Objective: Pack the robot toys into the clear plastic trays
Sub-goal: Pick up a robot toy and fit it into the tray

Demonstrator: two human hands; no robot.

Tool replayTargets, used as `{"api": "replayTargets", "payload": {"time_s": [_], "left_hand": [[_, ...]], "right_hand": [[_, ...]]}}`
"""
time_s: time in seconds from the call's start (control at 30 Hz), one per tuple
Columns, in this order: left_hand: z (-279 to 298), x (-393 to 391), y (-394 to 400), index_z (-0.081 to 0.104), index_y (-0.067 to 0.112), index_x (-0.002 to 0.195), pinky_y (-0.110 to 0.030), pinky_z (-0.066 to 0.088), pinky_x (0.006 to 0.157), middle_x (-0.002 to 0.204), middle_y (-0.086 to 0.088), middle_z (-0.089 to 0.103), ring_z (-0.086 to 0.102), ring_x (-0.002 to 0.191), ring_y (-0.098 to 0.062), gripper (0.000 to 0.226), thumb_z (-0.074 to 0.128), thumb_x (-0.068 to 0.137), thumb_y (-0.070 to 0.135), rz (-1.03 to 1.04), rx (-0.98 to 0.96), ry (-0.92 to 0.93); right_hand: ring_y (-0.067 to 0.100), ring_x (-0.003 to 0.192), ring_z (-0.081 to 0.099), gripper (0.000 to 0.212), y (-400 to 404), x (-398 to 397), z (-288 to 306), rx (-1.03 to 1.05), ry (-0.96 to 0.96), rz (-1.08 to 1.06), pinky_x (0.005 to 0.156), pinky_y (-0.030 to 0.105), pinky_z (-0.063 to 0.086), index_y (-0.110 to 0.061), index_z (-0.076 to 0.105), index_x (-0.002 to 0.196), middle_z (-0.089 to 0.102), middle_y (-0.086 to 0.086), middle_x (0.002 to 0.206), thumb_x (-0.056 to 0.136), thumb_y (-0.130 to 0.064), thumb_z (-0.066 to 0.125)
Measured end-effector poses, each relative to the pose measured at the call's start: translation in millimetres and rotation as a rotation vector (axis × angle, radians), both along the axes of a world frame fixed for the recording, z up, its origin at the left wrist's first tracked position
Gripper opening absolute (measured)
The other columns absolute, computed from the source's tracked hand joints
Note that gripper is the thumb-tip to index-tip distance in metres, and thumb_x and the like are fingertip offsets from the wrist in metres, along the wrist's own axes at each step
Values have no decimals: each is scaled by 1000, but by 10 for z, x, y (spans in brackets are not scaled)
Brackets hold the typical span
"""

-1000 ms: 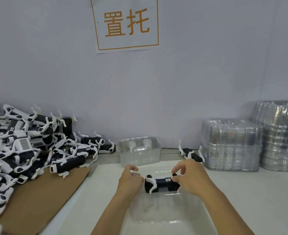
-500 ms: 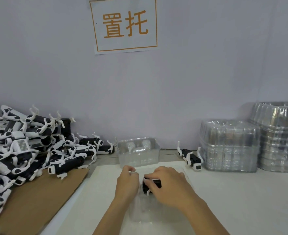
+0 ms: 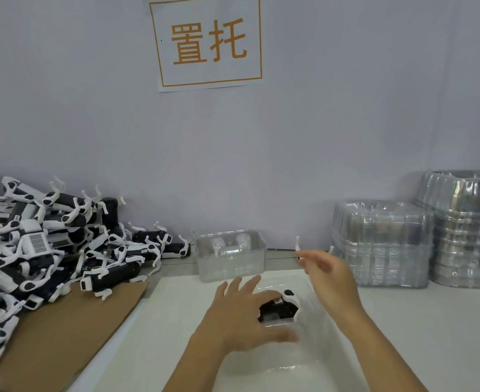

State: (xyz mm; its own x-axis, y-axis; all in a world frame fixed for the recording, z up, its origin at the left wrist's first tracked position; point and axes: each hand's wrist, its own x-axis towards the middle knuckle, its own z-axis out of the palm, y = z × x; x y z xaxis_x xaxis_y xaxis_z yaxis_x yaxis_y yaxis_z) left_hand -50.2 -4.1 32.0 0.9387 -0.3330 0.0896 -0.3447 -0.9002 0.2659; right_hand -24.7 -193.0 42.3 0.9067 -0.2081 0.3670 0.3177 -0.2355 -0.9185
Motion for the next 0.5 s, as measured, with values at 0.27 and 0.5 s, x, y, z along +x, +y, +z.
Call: {"api": "replayTargets", "payload": {"time_s": [0.27,0.5], "left_hand": [[-46,68,52,36,57,137,-41,12,114,146,4,37,26,137,-22,83,43,62,93,127,7,-81],[242,74,326,61,50,122,-30,47,87,116,10,70,68,102,-7,72,57,60,88,157,-1019,-30]], "right_hand": [[18,79,65,34,-145,88,-96,261,102,-131,76,34,49,-30,77,81,73,-4,78,89,-6,55],[12,76,68,26,75,11,-85,308,72,-7,73,29,49,-27,75,90,74,-6,86,94,-9,57]]}}
